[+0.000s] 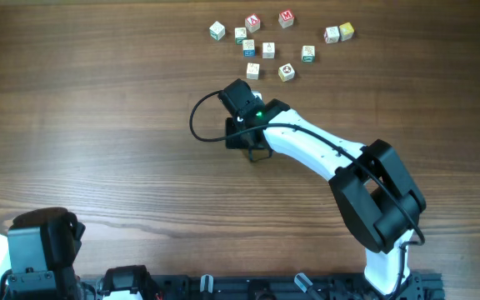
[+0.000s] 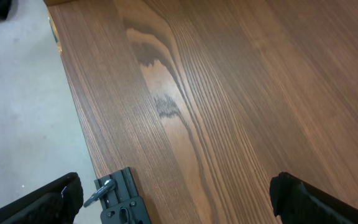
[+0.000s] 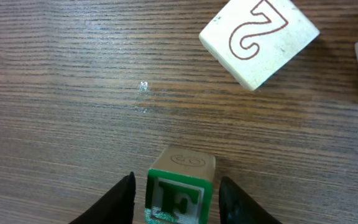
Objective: Form a circle
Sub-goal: 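Carry the green 'F' block to the table center and release it, then move the right gripper back up to the block cluster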
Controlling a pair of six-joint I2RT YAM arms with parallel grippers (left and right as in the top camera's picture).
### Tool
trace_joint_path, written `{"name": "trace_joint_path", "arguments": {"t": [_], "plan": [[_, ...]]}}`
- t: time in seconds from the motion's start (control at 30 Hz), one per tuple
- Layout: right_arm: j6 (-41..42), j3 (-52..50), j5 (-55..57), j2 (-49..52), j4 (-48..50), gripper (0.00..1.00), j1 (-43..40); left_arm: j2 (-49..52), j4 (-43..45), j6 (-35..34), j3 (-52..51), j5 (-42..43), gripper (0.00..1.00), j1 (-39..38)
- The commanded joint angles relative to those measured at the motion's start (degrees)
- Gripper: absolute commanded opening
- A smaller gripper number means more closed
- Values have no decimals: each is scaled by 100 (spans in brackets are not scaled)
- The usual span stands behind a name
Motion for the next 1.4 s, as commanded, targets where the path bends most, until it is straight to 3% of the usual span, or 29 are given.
{"name": "trace_joint_path", "arguments": {"t": [0.0, 0.23, 0.43, 0.63, 0.8, 0.83, 0.9, 1.07, 1.37], "plan": [[42, -35, -153, 57, 42, 48, -13, -11, 13, -70, -4, -15, 100, 42], [-20, 105, -55, -391, 114, 50, -13, -11, 11, -70, -4, -17, 100, 42], [-20, 105, 1174, -1246, 61, 54, -20, -11, 13, -70, -4, -15, 100, 42], [0, 72, 1978, -1362, 0, 53, -234, -11, 13, -68, -4, -15, 100, 42], [345, 70, 1952, -1362, -306, 40, -754, -11, 11, -68, -4, -17, 100, 42], [455, 70, 1952, -1362, -358, 32, -859, -11, 11, -68, -4, -17, 100, 42], [538, 70, 1849, -1362, -428, 26, -1086, -11, 13, -70, -4, -15, 100, 42], [538, 70, 1552, -1362, -597, 21, -1351, -11, 13, -70, -4, -15, 100, 42], [750, 37, 1749, -1340, -752, 24, -1355, -11, 11, -70, -4, -15, 100, 42]]}}
